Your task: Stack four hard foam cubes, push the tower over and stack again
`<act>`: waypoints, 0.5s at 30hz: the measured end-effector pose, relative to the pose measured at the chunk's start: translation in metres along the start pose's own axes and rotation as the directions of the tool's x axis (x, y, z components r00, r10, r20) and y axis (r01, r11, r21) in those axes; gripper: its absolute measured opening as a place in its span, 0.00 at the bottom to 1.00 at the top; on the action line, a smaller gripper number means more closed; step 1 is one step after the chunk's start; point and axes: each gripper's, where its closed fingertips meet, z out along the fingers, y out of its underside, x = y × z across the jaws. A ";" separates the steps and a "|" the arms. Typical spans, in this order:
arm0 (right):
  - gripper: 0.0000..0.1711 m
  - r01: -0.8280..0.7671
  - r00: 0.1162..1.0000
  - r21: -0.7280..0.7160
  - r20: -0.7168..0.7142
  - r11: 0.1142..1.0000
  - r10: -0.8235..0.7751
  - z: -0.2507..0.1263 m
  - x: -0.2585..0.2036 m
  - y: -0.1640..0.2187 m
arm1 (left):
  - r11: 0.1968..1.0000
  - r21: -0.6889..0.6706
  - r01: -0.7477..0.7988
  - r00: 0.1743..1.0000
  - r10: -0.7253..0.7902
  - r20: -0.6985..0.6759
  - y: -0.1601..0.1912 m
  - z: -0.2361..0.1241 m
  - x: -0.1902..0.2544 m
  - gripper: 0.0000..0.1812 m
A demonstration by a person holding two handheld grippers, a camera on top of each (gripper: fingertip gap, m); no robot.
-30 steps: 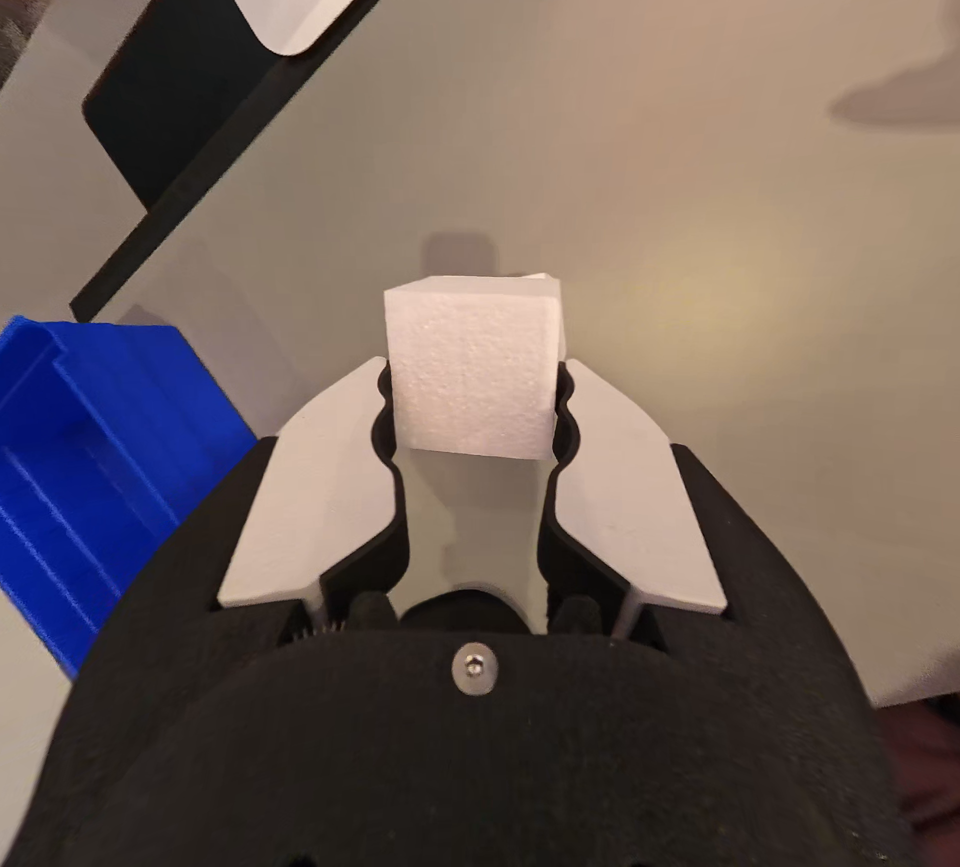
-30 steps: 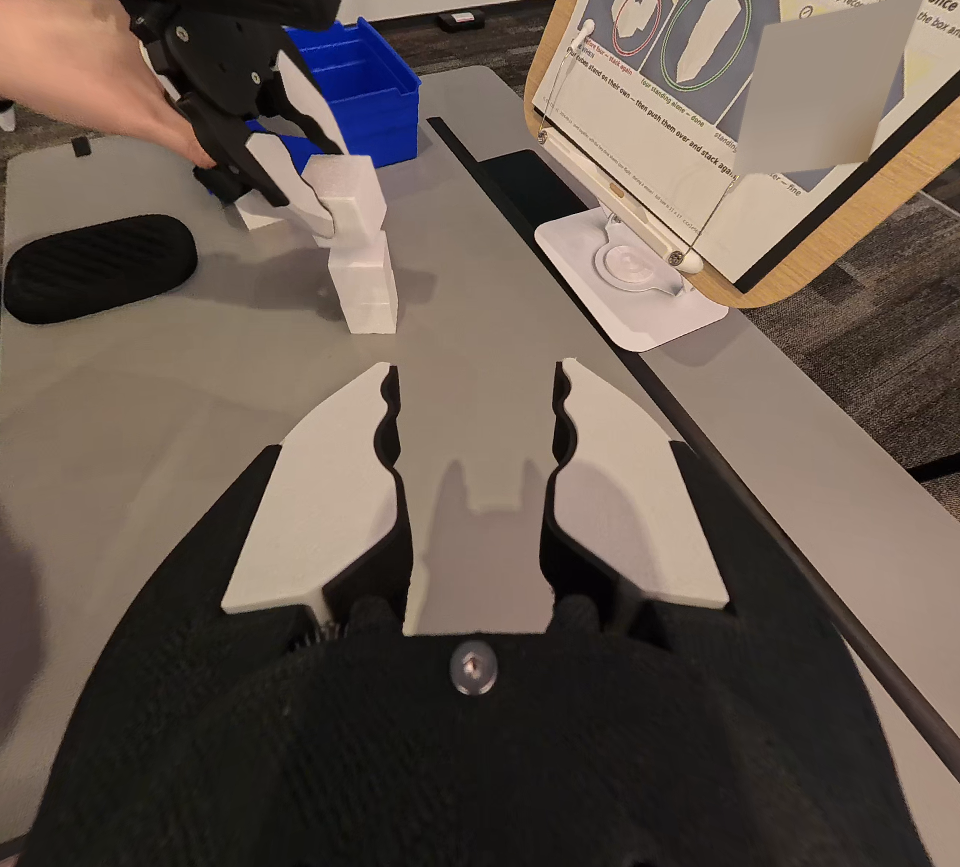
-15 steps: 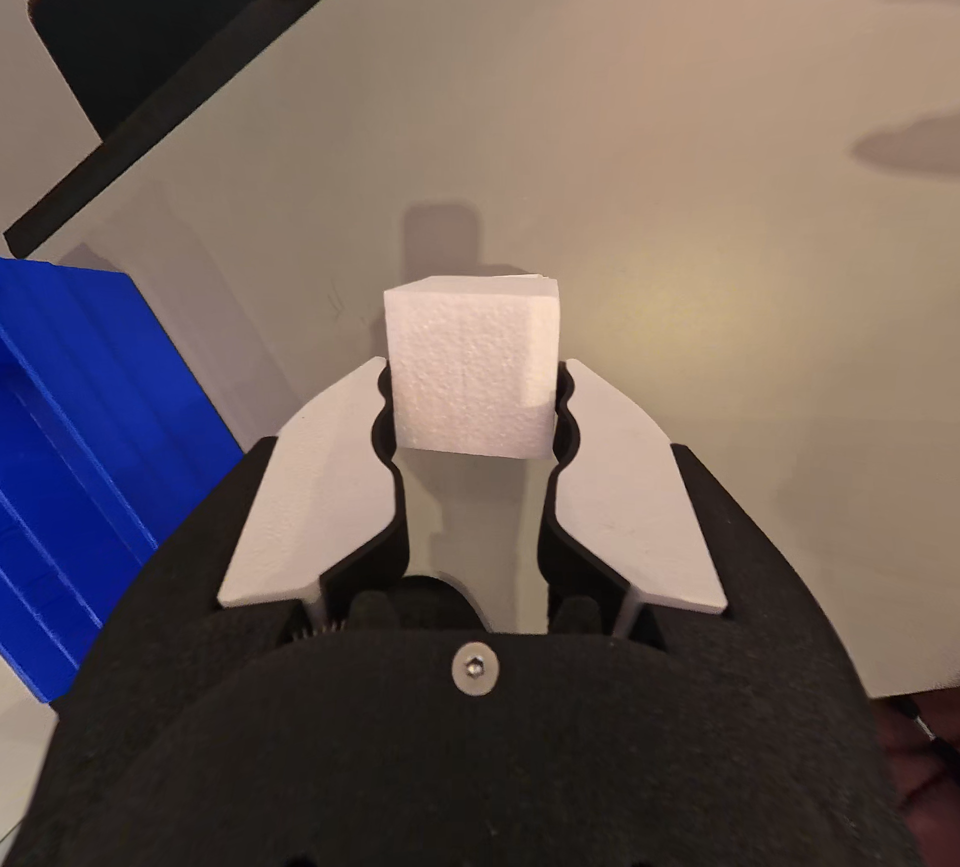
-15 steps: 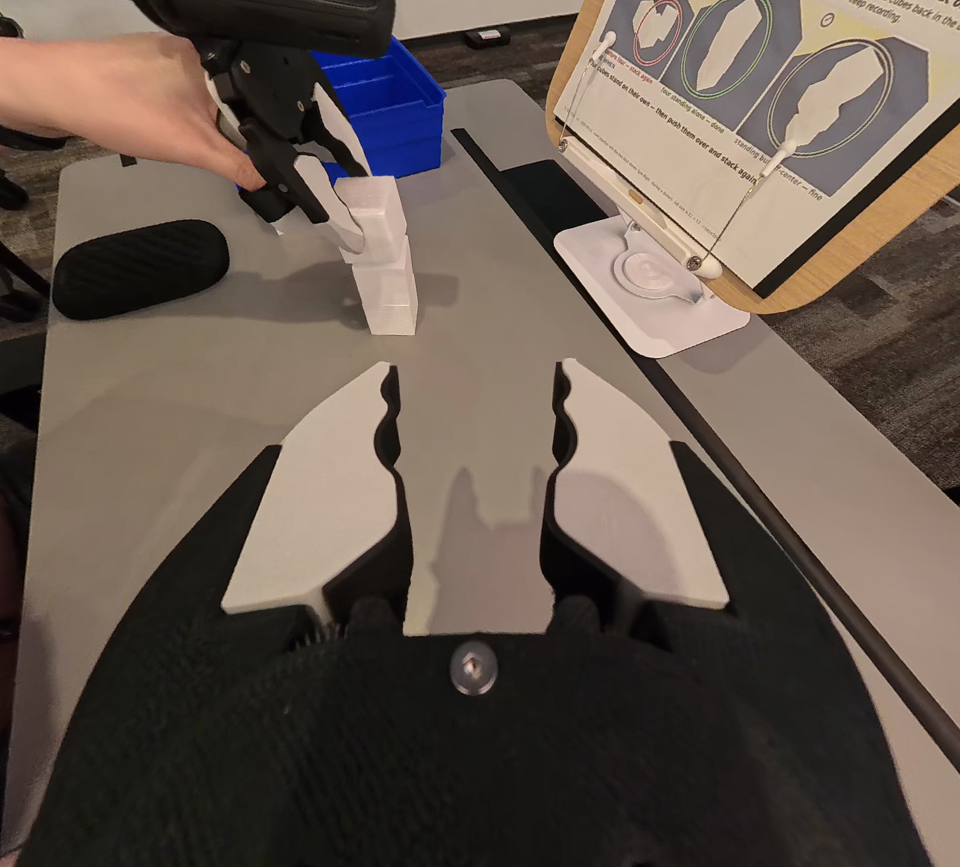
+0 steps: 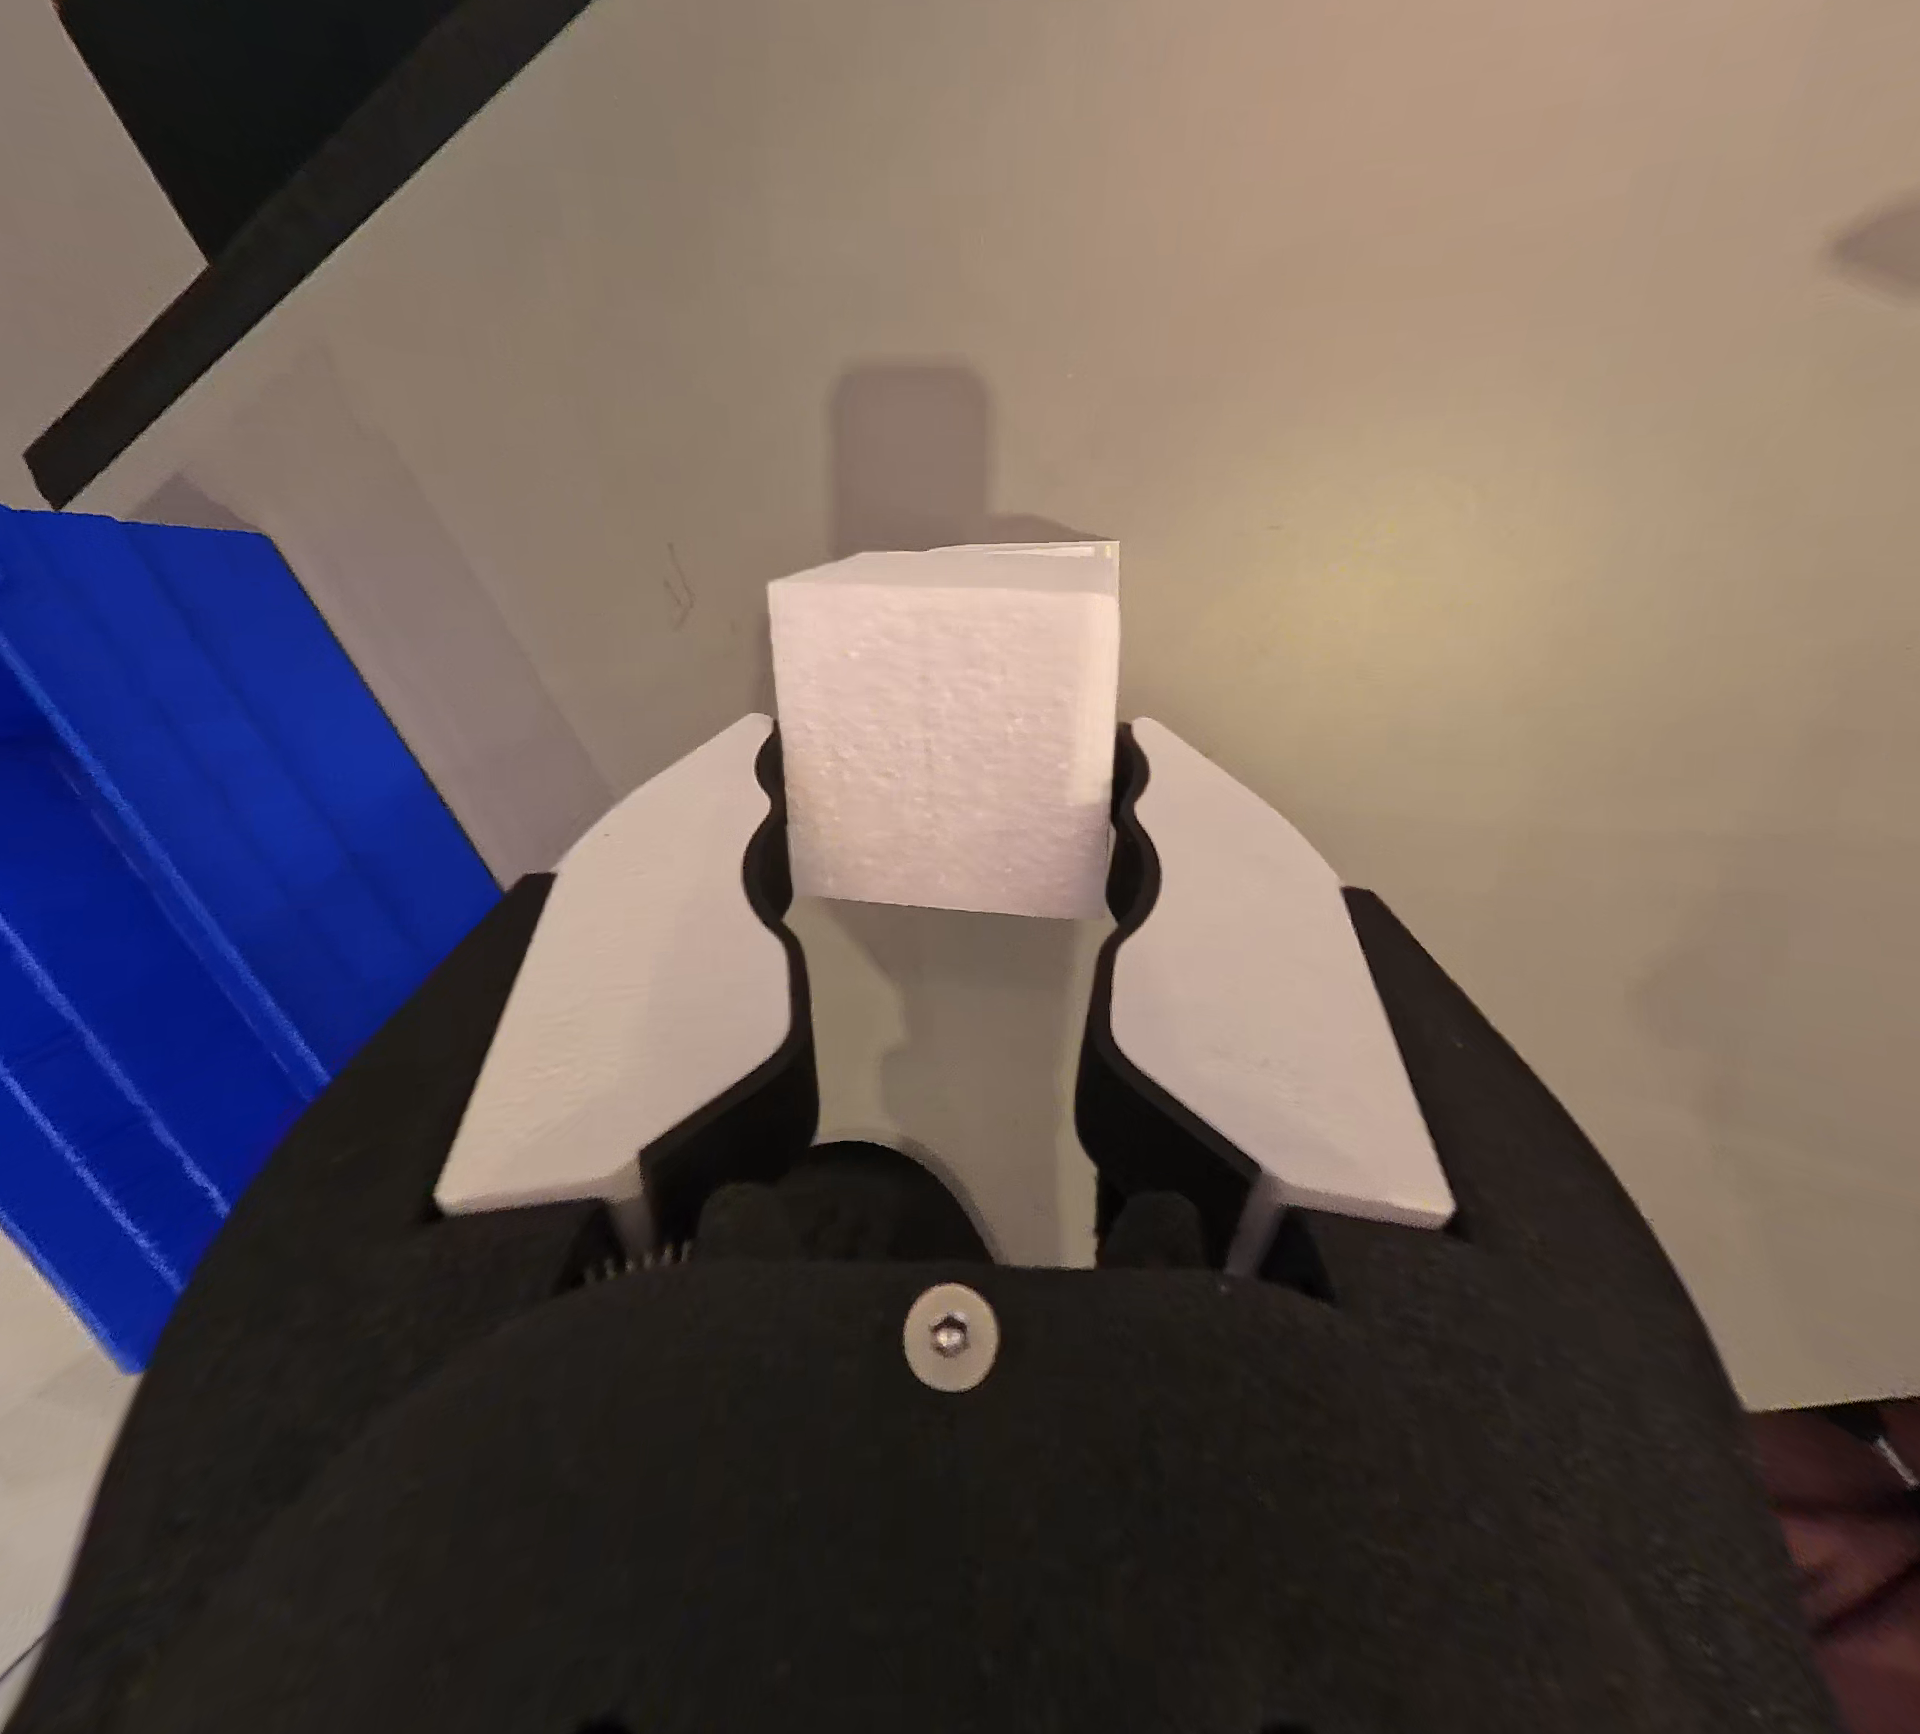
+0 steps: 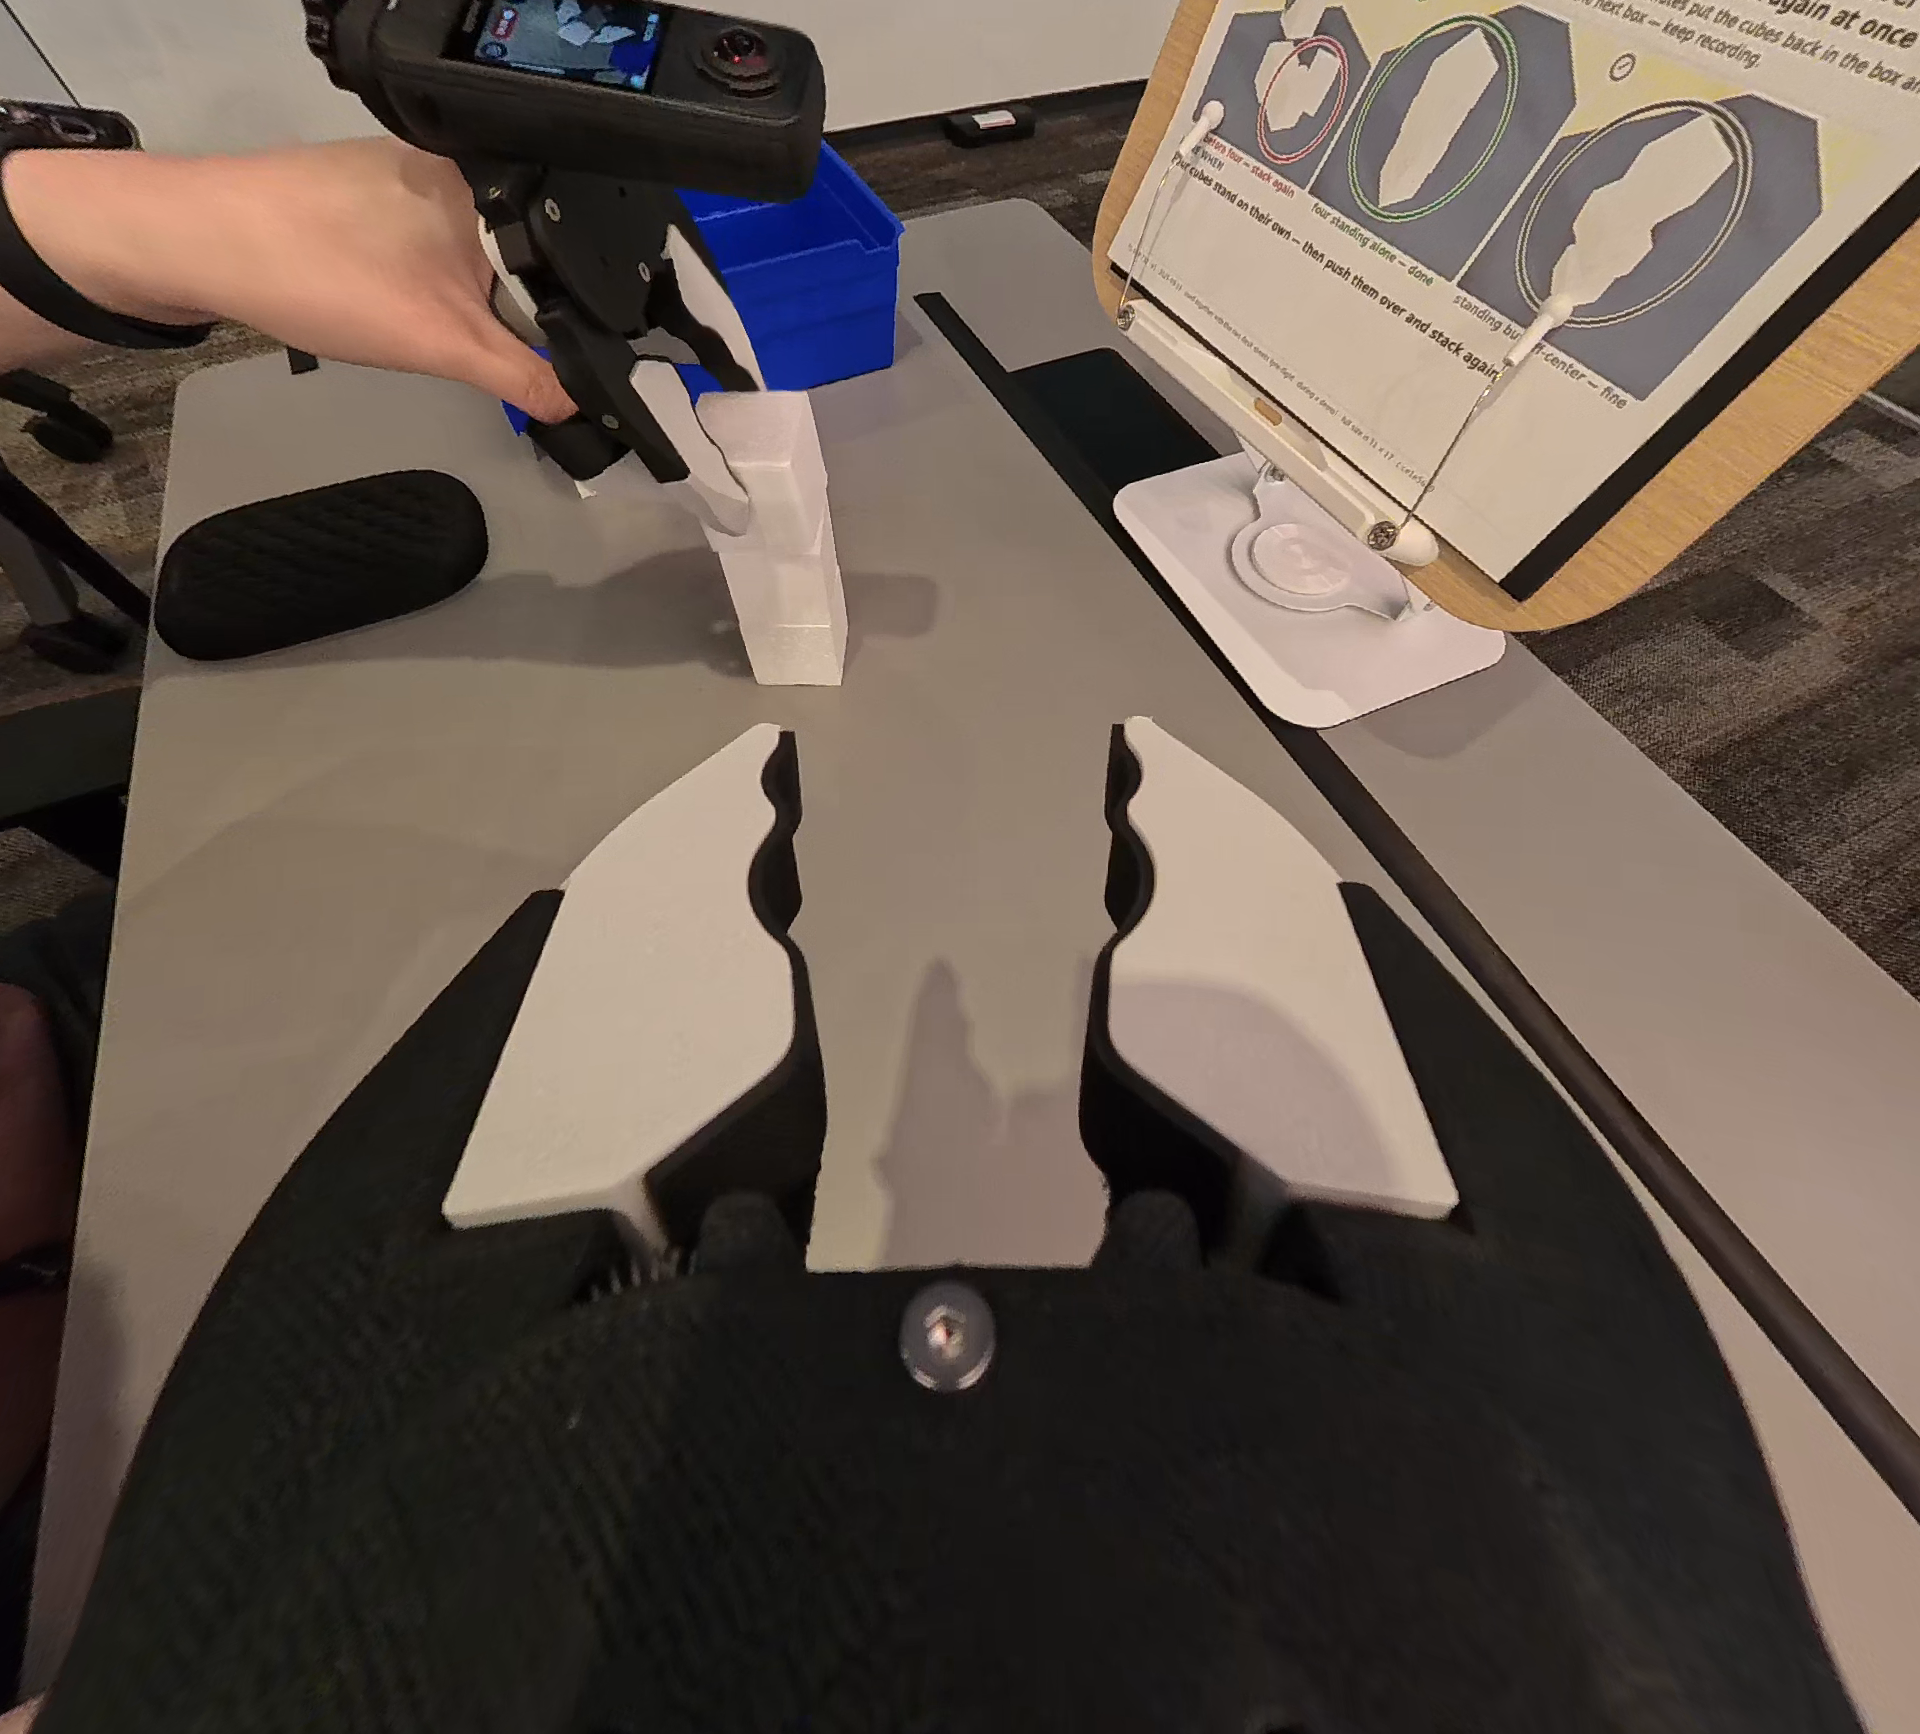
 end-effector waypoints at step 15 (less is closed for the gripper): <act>0.34 -0.002 1.000 -0.047 -0.001 0.999 0.002 0.005 0.005 0.008 | 1.000 0.005 -0.023 0.999 0.023 0.043 -0.005 0.004 -0.004 0.42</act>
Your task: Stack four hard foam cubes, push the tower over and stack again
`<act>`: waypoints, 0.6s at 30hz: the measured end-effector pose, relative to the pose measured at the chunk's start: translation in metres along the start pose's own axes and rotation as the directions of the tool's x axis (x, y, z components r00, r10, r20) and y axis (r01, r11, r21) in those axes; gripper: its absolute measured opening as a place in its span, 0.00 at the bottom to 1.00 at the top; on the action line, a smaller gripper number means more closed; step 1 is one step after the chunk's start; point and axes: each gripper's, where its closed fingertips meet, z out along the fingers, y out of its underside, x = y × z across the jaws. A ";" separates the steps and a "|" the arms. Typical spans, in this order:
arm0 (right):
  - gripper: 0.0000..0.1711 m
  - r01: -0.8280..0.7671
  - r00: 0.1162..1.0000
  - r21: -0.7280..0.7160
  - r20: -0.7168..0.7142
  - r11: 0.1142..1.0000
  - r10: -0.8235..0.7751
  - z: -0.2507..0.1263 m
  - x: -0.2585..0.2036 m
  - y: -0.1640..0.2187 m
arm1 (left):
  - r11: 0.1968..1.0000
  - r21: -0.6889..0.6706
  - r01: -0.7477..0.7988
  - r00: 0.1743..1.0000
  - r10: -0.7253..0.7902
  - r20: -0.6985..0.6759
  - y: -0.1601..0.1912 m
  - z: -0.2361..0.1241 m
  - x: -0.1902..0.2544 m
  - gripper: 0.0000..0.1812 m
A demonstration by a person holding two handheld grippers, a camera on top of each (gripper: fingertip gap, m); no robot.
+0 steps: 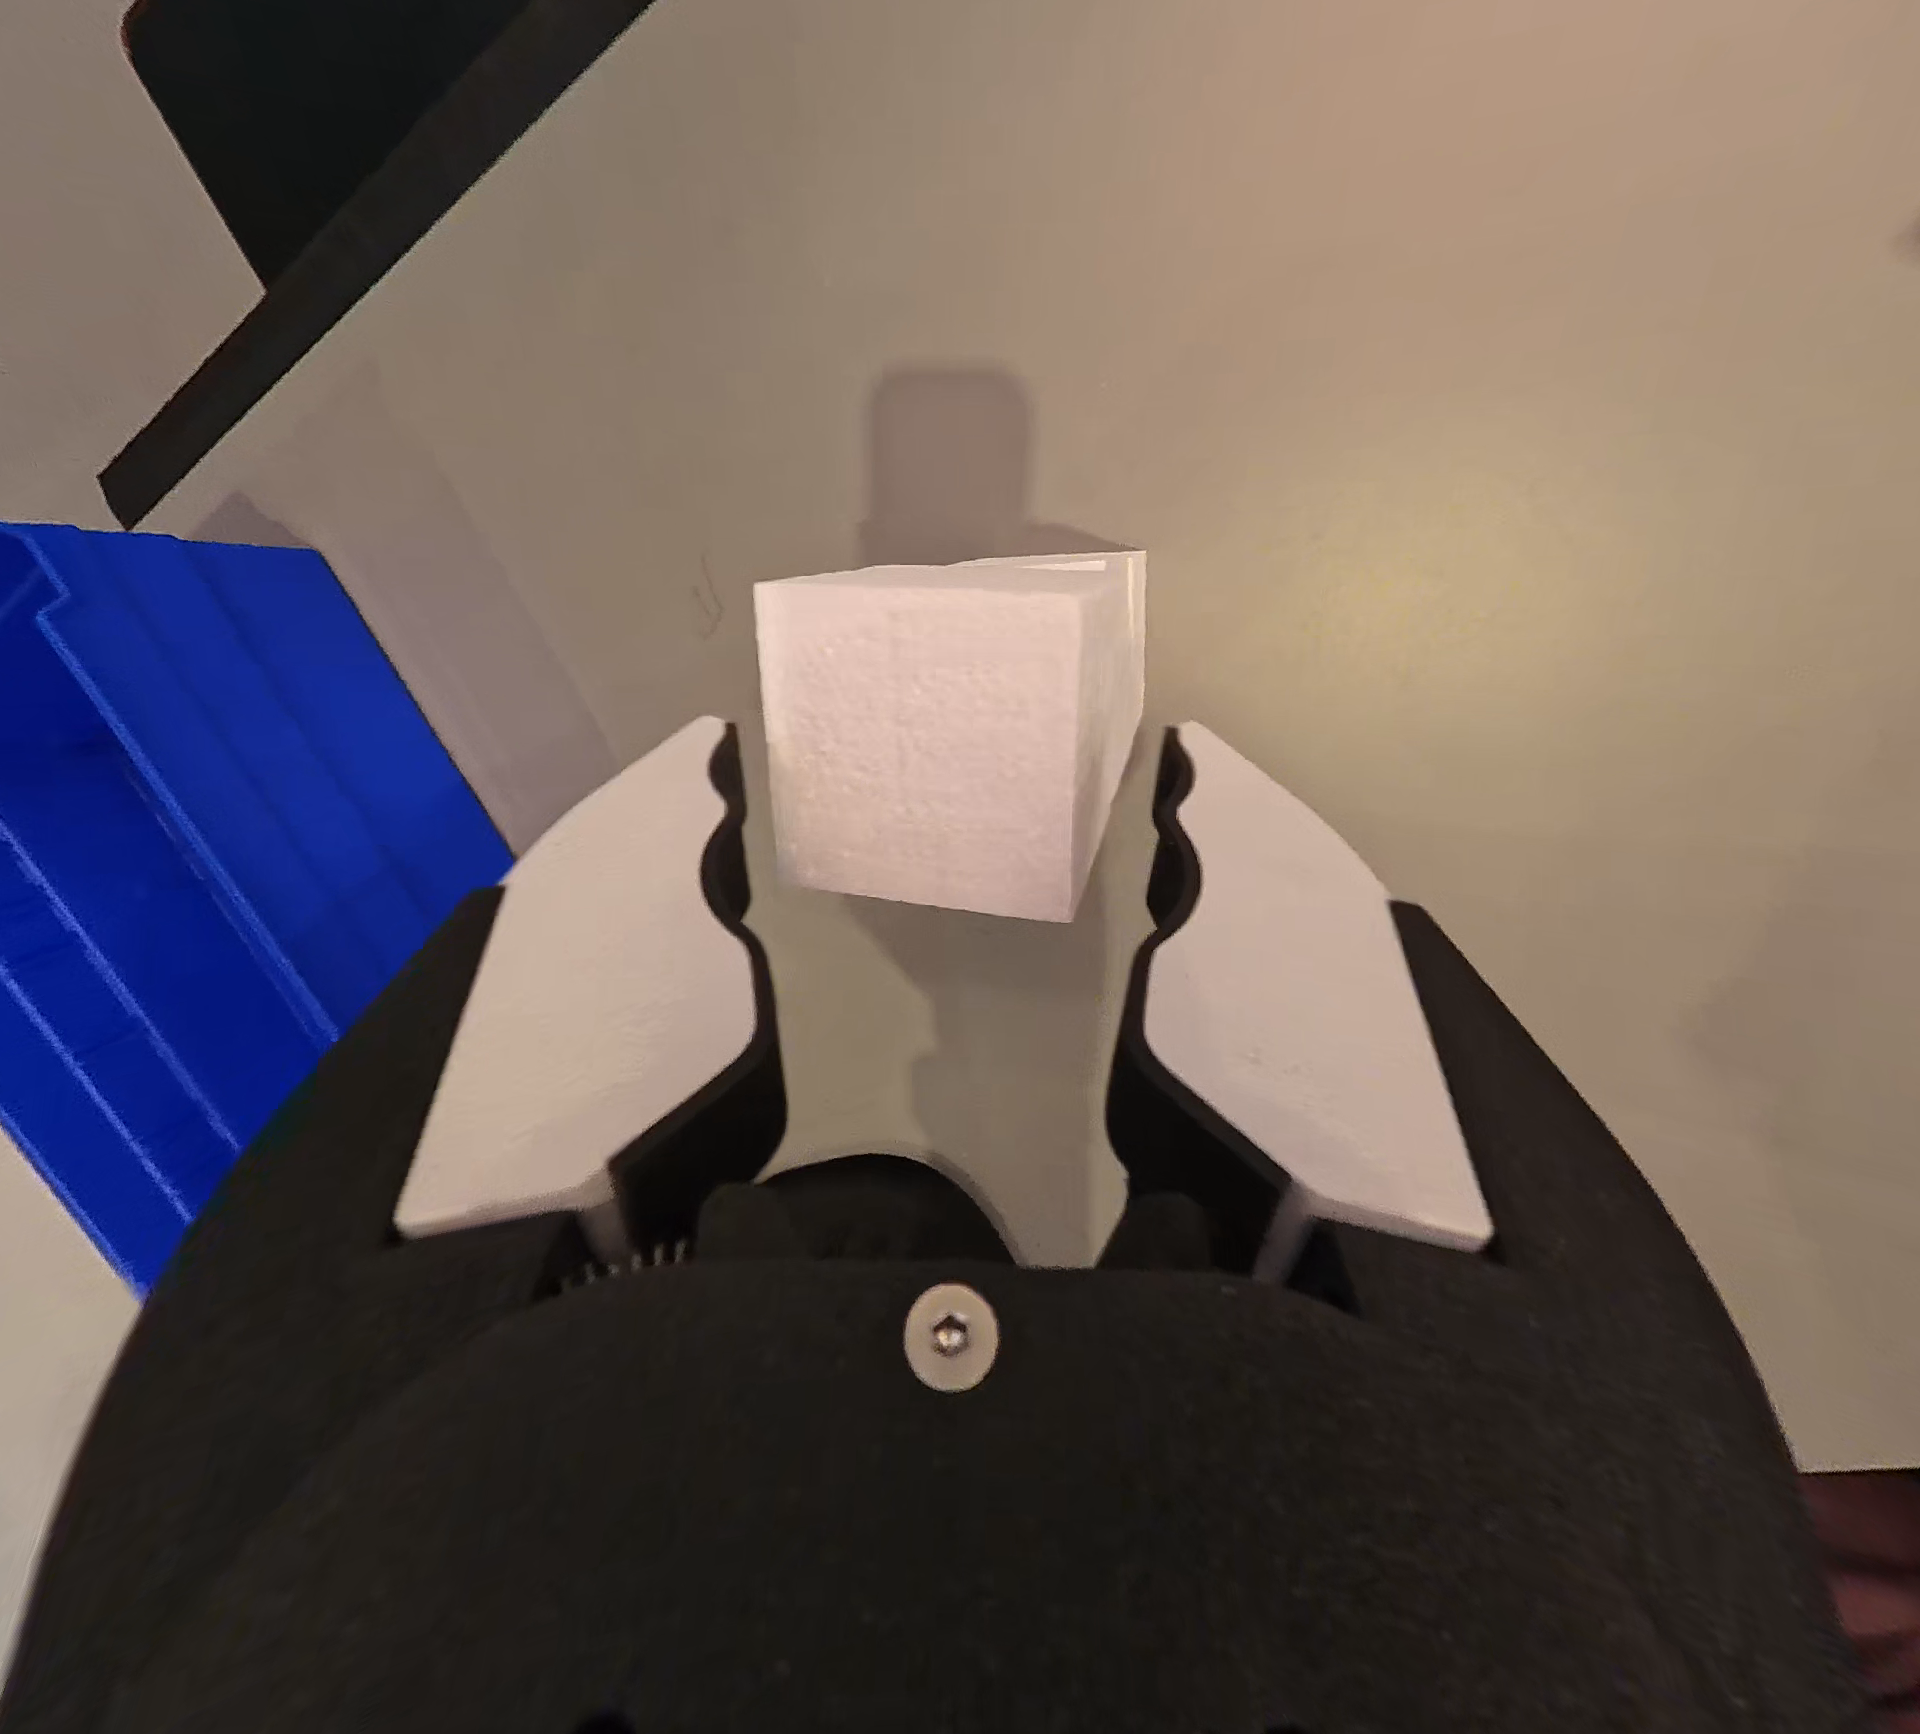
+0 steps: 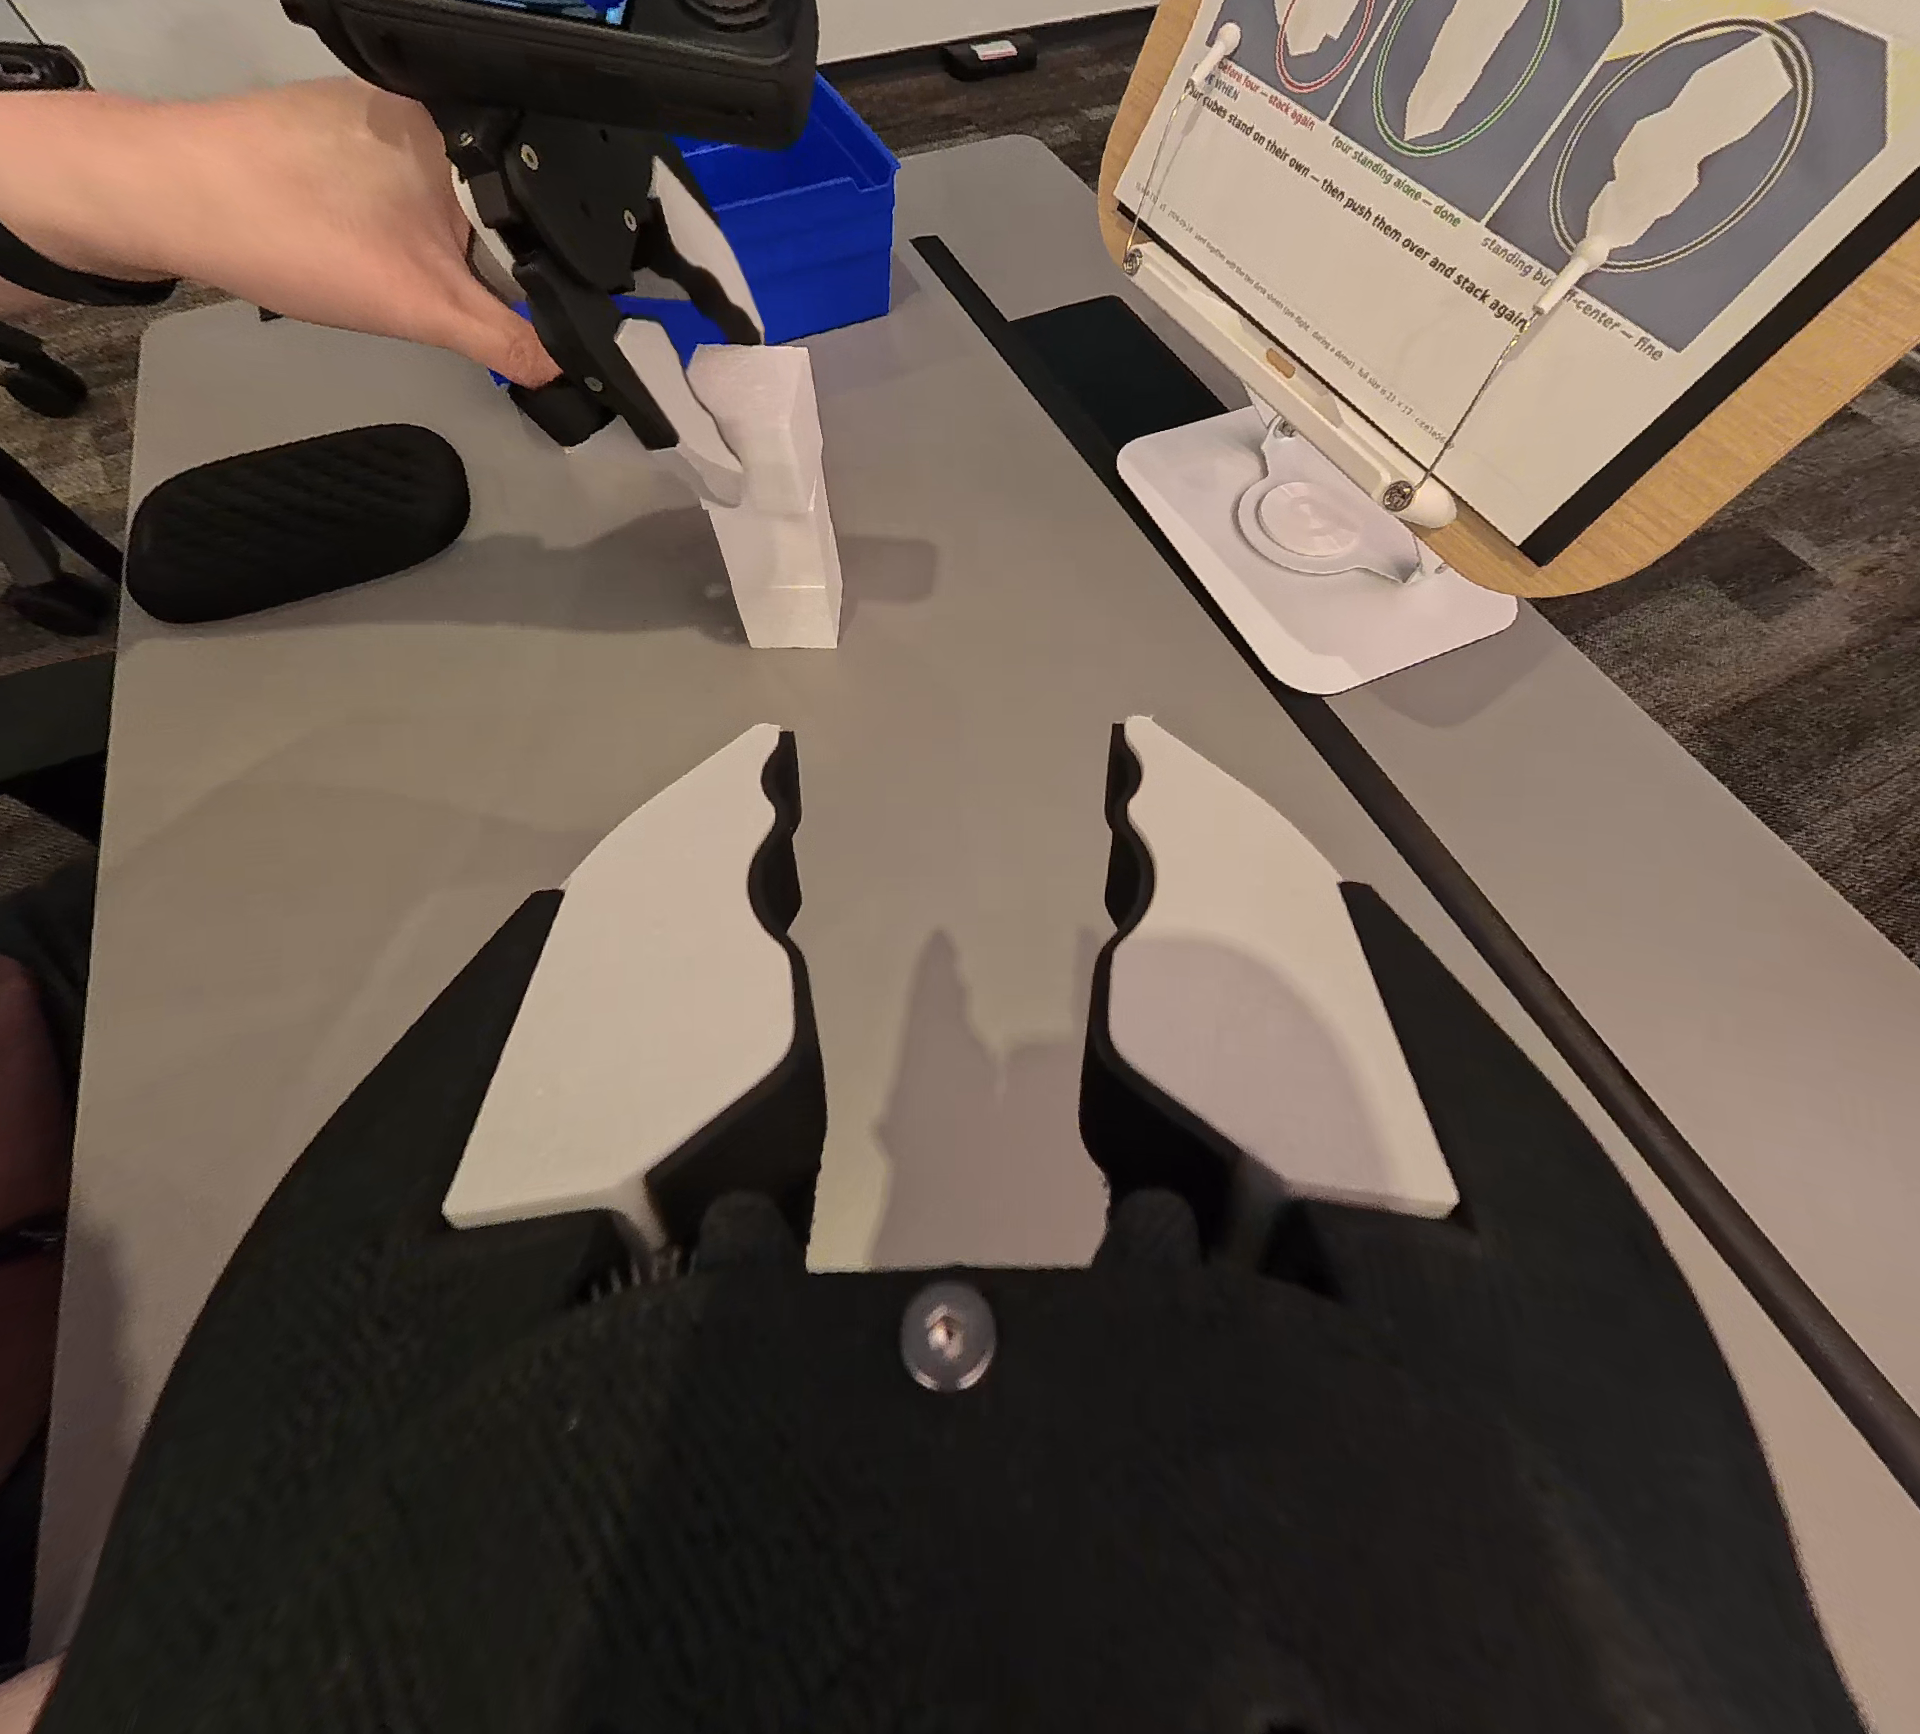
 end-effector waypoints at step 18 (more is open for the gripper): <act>0.34 -0.030 1.000 0.006 -0.009 1.000 0.030 -0.005 0.010 0.008 | 0.815 0.207 -0.541 0.840 0.536 0.083 0.111 -0.017 -0.070 0.44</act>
